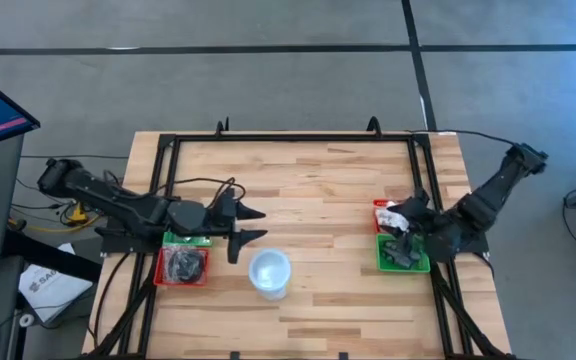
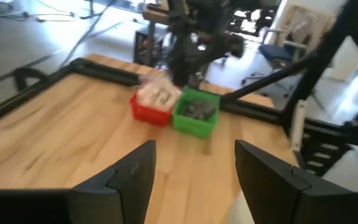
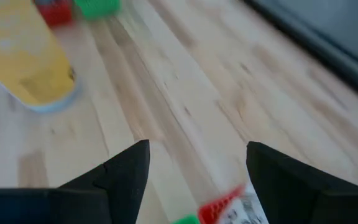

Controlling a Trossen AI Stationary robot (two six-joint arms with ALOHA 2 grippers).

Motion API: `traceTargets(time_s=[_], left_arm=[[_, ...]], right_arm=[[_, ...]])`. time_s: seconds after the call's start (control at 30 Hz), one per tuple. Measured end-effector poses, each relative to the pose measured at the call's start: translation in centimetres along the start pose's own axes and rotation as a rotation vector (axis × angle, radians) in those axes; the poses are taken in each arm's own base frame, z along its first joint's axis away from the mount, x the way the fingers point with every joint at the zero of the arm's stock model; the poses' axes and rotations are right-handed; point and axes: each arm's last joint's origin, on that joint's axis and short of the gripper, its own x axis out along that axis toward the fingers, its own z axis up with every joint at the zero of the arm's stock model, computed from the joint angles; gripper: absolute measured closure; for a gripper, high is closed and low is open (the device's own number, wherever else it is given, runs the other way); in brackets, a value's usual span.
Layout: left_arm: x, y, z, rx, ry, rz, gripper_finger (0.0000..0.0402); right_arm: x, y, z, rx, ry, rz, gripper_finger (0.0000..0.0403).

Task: Pick & Place Travel size toiletries
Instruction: Return to Home Position

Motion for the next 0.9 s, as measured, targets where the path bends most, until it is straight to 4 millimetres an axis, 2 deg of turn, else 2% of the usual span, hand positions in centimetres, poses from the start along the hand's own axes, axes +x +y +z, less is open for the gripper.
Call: traceTargets(time_s=[0.17, 0.33, 0.57, 0.7, 0.8, 0.9], left_arm=[[-1.6, 1.2, -1.7, -0.023, -0.078, 0.068, 0.0192], [-2.8, 2.3, -3.1, -0.036, -0.189, 0.046, 0.0192], [-3.0, 3.8, -5.2, -0.077, -0.285, 0.055, 0.0192], [-3.0, 4.1, -5.6, -0.070, -0.284, 0.063, 0.0192], [-3.1, 4.0, -5.3, -0.053, -0.313, 0.059, 0.0192], [-3.0, 4.2, -5.1, -0.049, -0.328, 0.063, 0.0192]], right_arm=[[-1.7, 0.1, -0.4, -0.035, -0.210, 0.022, 0.0148], [-2.9, 0.0, -0.4, -0.094, -0.445, -0.035, 0.0148], [-3.9, -0.1, -1.1, -0.111, -0.528, 0.032, 0.0148], [-3.2, 0.4, -3.4, -0.090, -0.605, 0.065, 0.0148], [-2.8, 1.4, -4.7, -0.040, -0.629, 0.099, 0.0148], [-2.7, 3.2, -5.0, -0.058, -0.632, 0.090, 0.0148]])
